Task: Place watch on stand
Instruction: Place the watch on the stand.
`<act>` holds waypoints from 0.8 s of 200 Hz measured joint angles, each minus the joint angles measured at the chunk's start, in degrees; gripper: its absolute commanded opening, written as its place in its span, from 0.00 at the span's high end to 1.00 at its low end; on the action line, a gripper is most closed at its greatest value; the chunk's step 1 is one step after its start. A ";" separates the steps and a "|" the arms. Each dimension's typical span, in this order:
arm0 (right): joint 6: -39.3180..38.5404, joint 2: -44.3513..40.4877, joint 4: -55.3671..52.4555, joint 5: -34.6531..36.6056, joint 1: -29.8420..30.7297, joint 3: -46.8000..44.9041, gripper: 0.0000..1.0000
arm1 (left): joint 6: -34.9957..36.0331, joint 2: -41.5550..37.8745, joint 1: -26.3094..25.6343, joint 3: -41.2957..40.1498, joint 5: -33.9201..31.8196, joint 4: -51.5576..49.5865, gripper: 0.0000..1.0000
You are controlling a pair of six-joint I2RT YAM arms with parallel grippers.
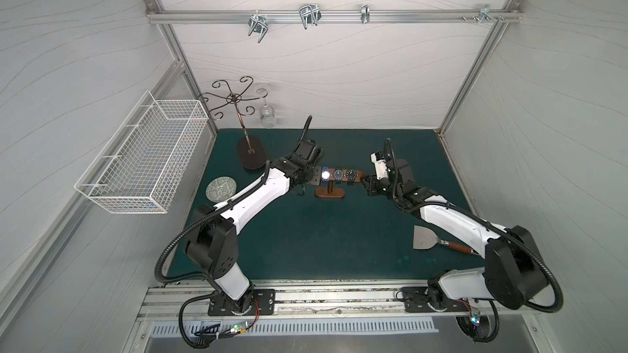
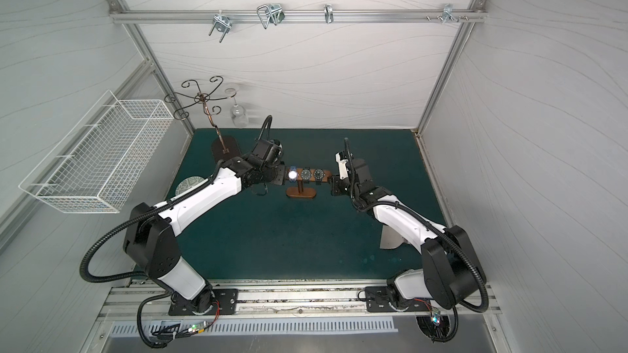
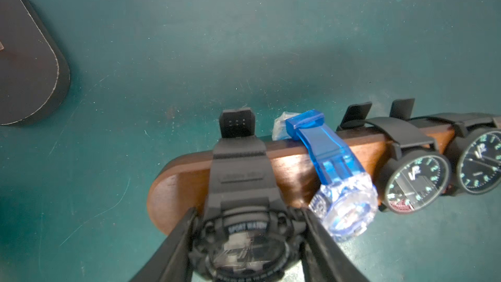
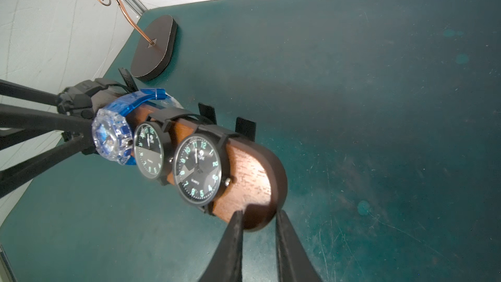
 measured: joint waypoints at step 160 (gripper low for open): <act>-0.35 0.00 0.00 0.39 0.22 0.00 0.76 | -0.02 0.33 -0.22 0.11 -0.26 0.11 0.50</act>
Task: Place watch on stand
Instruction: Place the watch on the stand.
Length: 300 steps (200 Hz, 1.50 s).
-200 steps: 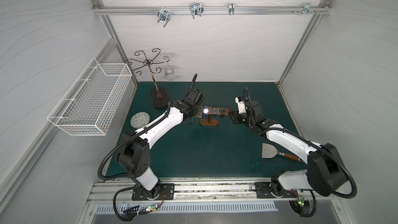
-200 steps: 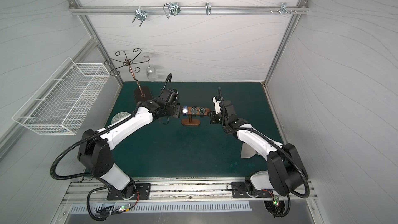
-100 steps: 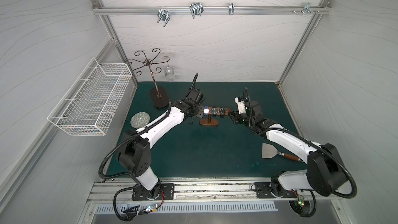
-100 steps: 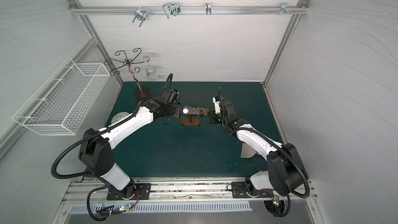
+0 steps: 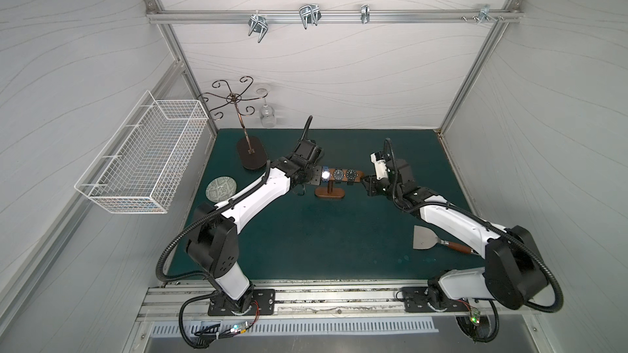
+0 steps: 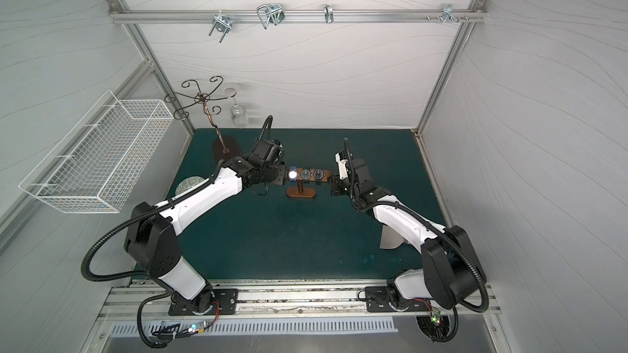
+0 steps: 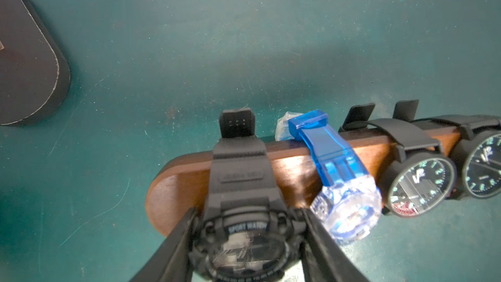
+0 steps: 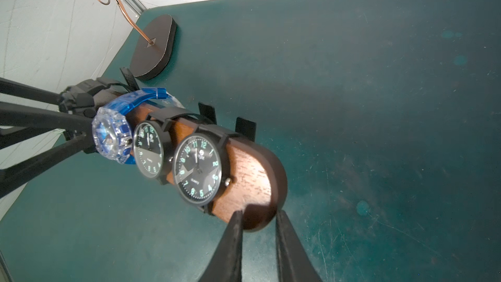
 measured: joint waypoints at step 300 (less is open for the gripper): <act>-1.42 -0.66 -1.53 2.32 1.07 0.68 0.11 | 0.02 -11.43 -0.07 -5.22 -3.50 2.43 0.01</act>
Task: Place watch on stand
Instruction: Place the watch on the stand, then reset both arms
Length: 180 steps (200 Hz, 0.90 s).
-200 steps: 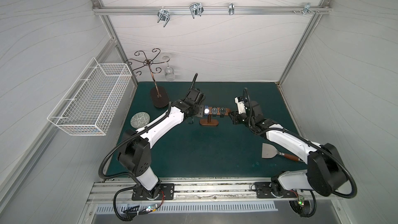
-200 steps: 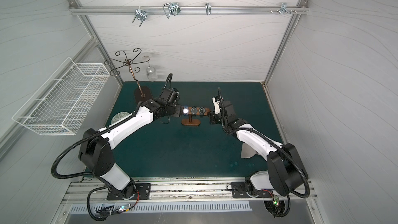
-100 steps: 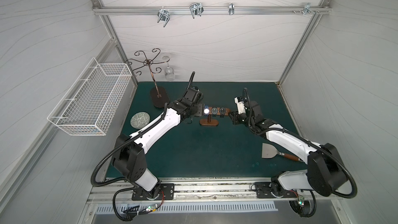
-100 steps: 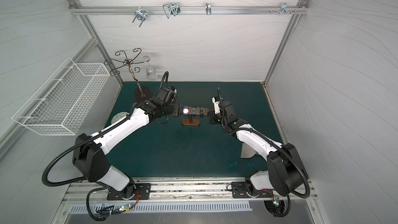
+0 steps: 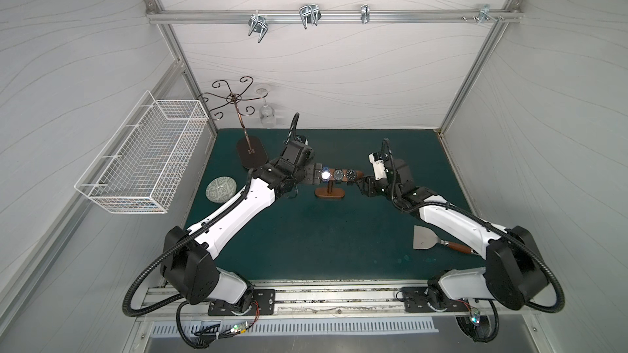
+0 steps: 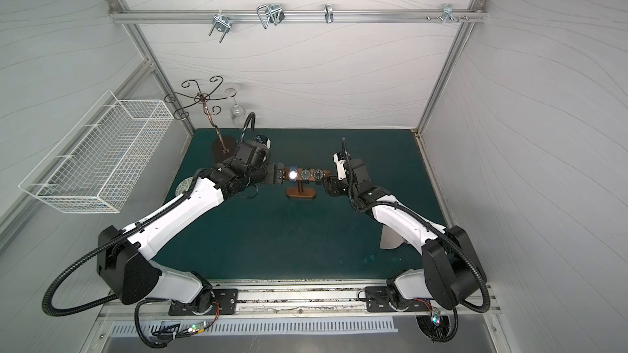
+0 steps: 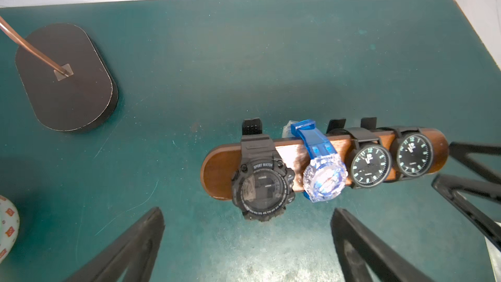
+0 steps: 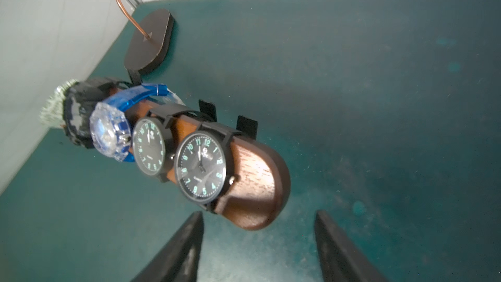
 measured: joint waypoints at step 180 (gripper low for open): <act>-8.85 -15.19 -14.73 12.90 -9.99 0.35 0.01 | 18.78 -5.35 20.81 -47.30 -13.53 50.23 0.01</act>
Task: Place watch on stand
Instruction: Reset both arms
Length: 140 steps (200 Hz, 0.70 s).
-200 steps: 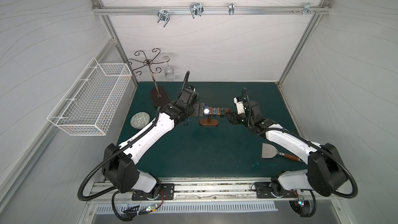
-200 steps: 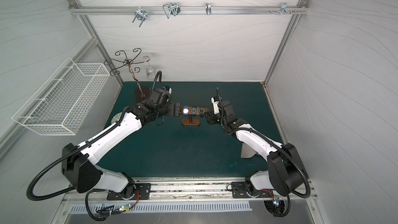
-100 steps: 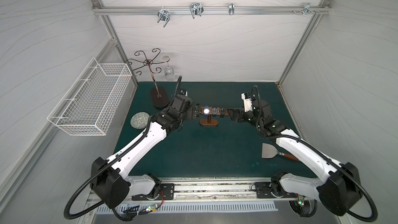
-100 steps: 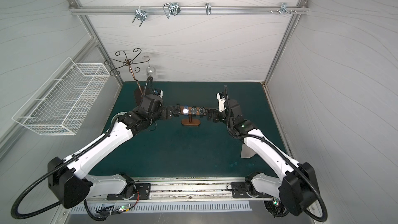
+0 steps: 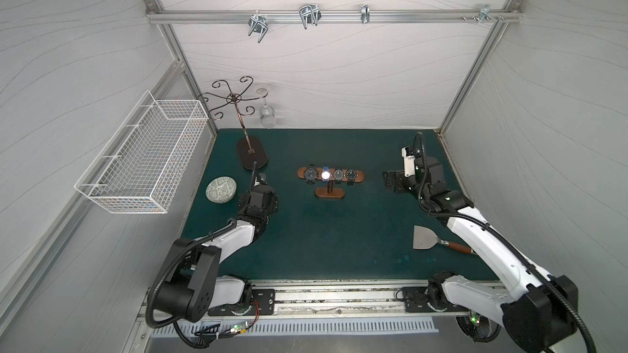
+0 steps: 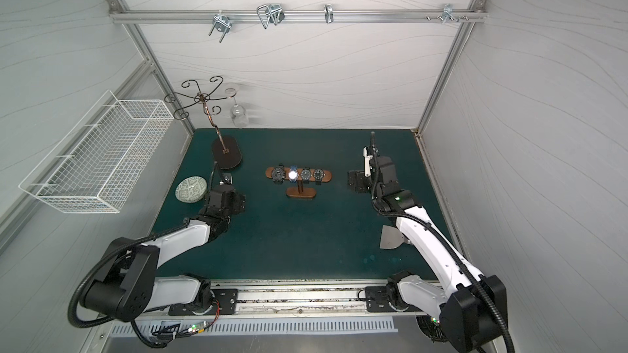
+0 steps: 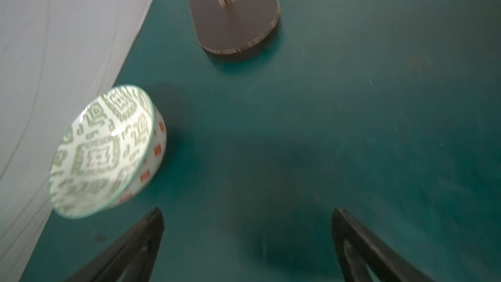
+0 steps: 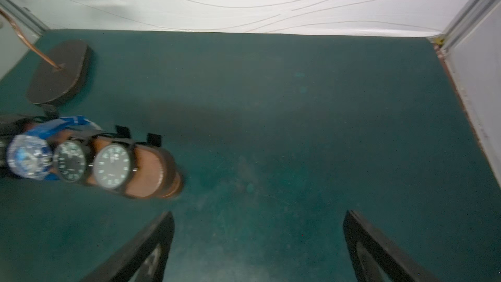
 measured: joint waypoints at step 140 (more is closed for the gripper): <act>-11.13 28.37 63.56 -6.82 -12.24 -31.98 0.01 | -3.56 11.41 12.81 -2.99 21.42 25.55 0.01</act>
